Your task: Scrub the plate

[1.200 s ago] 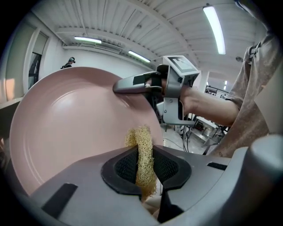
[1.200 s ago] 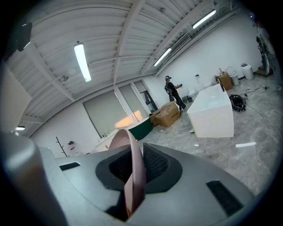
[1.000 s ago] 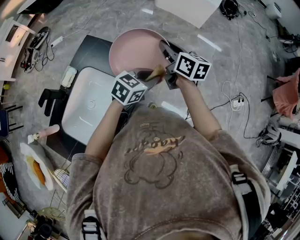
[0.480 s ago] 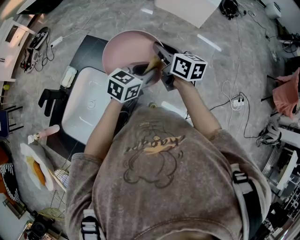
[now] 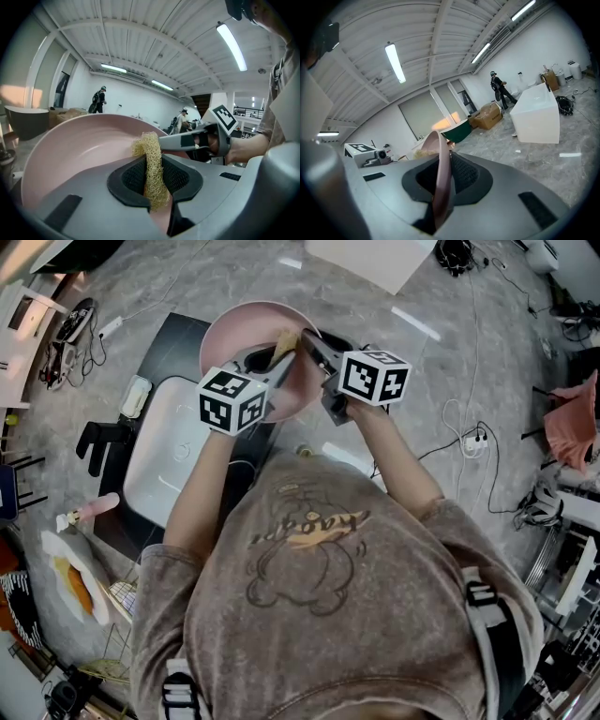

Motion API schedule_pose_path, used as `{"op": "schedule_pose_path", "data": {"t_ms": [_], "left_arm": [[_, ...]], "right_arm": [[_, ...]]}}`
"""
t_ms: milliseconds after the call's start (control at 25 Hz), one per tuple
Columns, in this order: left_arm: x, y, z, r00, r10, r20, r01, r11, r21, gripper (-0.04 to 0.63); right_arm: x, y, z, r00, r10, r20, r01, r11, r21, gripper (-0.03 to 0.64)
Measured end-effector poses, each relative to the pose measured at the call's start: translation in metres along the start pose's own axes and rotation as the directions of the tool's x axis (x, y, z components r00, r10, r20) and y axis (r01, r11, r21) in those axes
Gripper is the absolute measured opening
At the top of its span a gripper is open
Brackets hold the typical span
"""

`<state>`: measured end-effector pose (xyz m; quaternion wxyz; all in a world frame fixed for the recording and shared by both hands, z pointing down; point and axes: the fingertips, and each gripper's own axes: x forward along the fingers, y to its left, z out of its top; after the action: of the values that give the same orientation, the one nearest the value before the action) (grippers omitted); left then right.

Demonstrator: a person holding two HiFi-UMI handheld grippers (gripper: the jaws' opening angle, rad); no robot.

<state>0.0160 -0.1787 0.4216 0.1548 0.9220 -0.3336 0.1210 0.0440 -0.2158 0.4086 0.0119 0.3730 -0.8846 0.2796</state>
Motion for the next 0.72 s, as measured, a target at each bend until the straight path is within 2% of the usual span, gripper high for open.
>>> {"op": "schedule_pose_path", "data": {"t_ms": [320, 520, 720], "left_arm": [[-0.017, 0.041, 0.010, 0.994, 0.109, 0.032, -0.108, 0.994, -0.023, 0.077], [-0.028, 0.066, 0.001, 0.984, 0.179, 0.010, -0.179, 0.984, -0.025, 0.077], [-0.039, 0.075, -0.011, 0.978, 0.209, -0.011, -0.210, 0.977, -0.043, 0.077]], "right_arm": [[-0.004, 0.001, -0.008, 1.000, 0.007, -0.017, -0.006, 1.000, 0.007, 0.037], [-0.004, -0.005, -0.008, 1.000, -0.002, -0.016, 0.003, 1.000, 0.018, 0.037], [-0.008, -0.009, -0.006, 1.000, -0.011, -0.006, 0.012, 0.999, 0.030, 0.037]]}}
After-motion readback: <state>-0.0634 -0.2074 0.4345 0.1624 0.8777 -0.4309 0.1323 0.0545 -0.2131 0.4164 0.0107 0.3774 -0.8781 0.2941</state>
